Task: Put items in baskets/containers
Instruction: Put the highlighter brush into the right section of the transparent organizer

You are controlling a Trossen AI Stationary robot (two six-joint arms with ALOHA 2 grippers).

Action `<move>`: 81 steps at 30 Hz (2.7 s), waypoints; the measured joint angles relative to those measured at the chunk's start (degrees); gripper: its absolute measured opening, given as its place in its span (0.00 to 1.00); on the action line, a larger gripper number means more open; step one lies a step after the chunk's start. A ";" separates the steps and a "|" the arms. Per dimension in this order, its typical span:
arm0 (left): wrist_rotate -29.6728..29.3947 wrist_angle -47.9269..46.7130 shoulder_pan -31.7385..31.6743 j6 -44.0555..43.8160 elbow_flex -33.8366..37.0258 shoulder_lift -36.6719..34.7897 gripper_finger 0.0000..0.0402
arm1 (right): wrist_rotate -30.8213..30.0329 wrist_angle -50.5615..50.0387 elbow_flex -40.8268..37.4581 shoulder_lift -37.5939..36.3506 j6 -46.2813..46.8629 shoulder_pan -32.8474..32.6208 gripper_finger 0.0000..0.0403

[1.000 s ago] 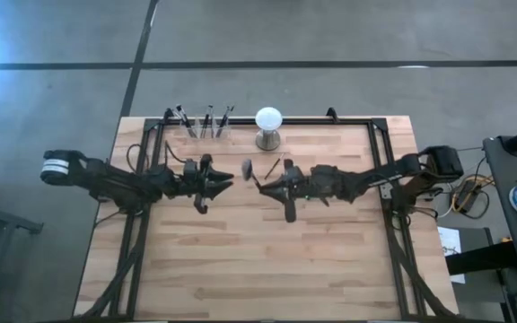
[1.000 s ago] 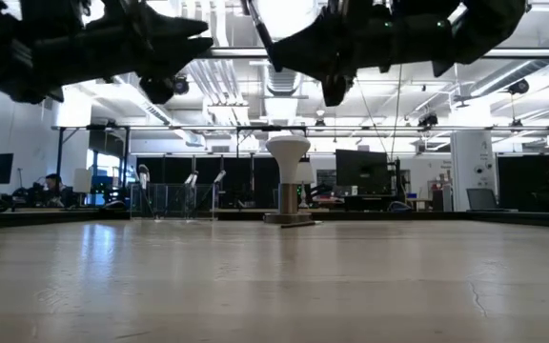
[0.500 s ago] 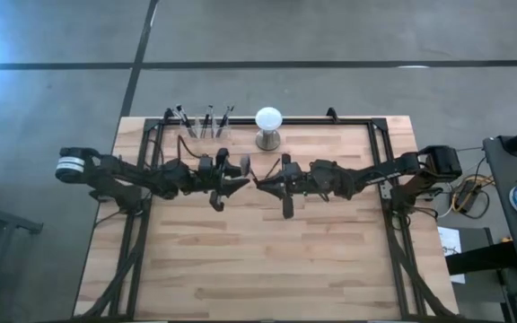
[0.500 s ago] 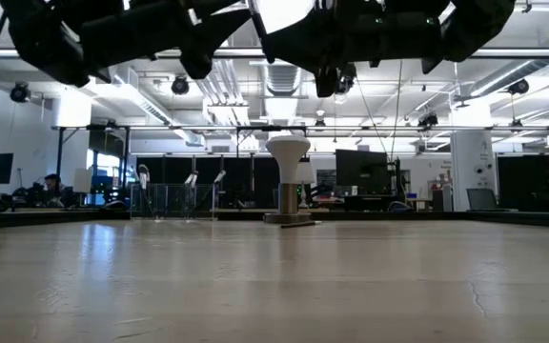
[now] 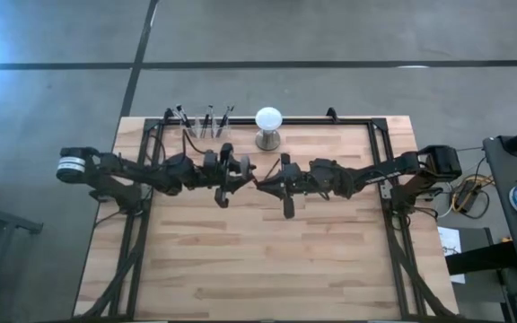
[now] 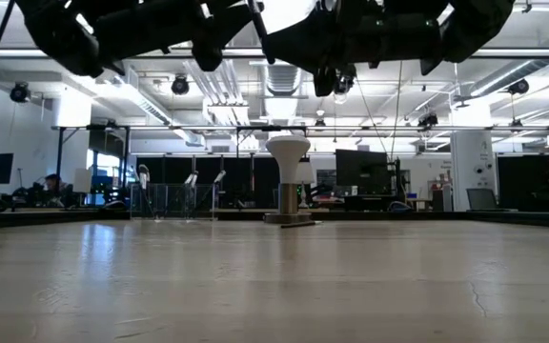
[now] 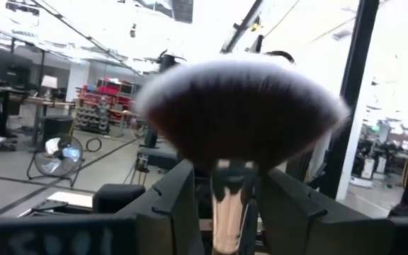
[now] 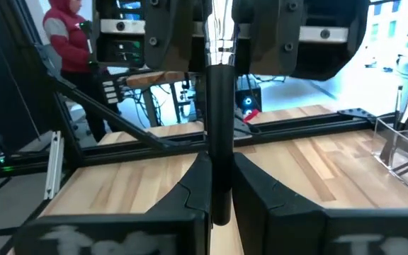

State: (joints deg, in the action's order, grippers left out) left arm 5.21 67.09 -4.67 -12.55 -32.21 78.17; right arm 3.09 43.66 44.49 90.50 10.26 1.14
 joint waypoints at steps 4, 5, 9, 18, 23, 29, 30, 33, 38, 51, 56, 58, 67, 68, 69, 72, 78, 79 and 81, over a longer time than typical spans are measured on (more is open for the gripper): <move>0.20 -2.88 -0.02 1.62 -1.81 0.02 0.31 | 0.02 -0.18 0.00 0.00 -0.39 0.07 0.07; 0.20 -3.41 -0.02 2.32 -2.10 0.02 0.29 | 0.03 -0.19 0.00 0.00 -0.41 0.07 0.07; 0.28 -3.71 -0.26 3.51 -2.64 -0.07 0.15 | 0.16 -0.09 0.00 0.00 -0.45 0.07 0.07; -0.84 -8.74 -3.85 3.13 -2.38 -4.01 0.16 | -2.26 -2.43 0.11 -0.15 -1.27 0.33 0.19; -6.48 -18.51 -9.51 4.94 -3.69 -8.56 0.16 | -1.89 -10.69 -0.06 -1.83 -1.48 0.80 0.31; -10.70 -36.63 -21.67 5.46 -7.87 -9.82 0.16 | -4.87 -15.65 -0.88 -4.21 -3.24 1.09 0.26; -11.00 -38.74 -24.32 5.44 -8.59 -9.24 0.16 | -5.02 -15.64 -1.12 -4.28 -3.66 1.00 0.24; -10.72 -42.00 -31.46 5.54 -9.95 -6.89 0.16 | -5.74 -15.59 -2.03 -4.52 -4.27 0.90 0.16; -6.32 -42.00 -40.41 5.56 -11.70 -1.15 0.16 | -6.31 -14.21 -3.66 -4.52 -4.29 1.02 0.06; -4.79 -38.62 -45.05 9.78 -14.94 13.31 0.16 | -6.17 -11.67 -4.76 -4.52 -4.29 0.98 0.02; -4.97 -38.48 -45.40 10.15 -15.01 15.00 0.16 | -6.16 -11.67 -4.81 -4.52 -4.60 0.97 0.02; -5.11 -38.57 -45.39 10.40 -14.78 15.08 0.16 | -6.16 -11.67 -4.81 -4.52 -4.72 0.97 0.02; -5.09 -40.74 -45.38 10.86 -14.68 14.78 0.16 | -6.18 -11.67 -4.81 -4.52 -5.03 0.97 0.02; -5.09 -41.44 -45.38 10.64 -14.70 14.78 0.16 | -6.18 -11.67 -4.81 -4.52 -5.03 0.97 0.02; -5.07 -41.93 -45.38 10.55 -14.70 14.78 0.16 | -6.18 -11.67 -4.81 -4.52 -5.03 0.97 0.02; -5.05 -43.12 -45.38 10.51 -14.93 14.76 0.22 | -6.18 -11.67 -4.81 -4.52 -5.01 0.97 0.02; -4.87 -45.30 -45.35 10.42 -15.01 14.58 0.36 | -6.18 -11.67 -4.83 -4.50 -4.98 0.97 0.02; -4.89 -45.31 -45.36 10.42 -15.01 14.51 0.36 | -6.18 -11.67 -4.83 -4.50 -4.97 0.97 0.02; -4.88 -45.39 -45.35 10.40 -15.01 14.18 0.37 | -6.18 -11.67 -4.83 -4.50 -4.87 0.97 0.02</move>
State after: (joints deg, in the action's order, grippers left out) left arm 0.33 21.70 -50.02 -2.15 -47.22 92.35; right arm -3.09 31.99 39.66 86.00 5.40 2.11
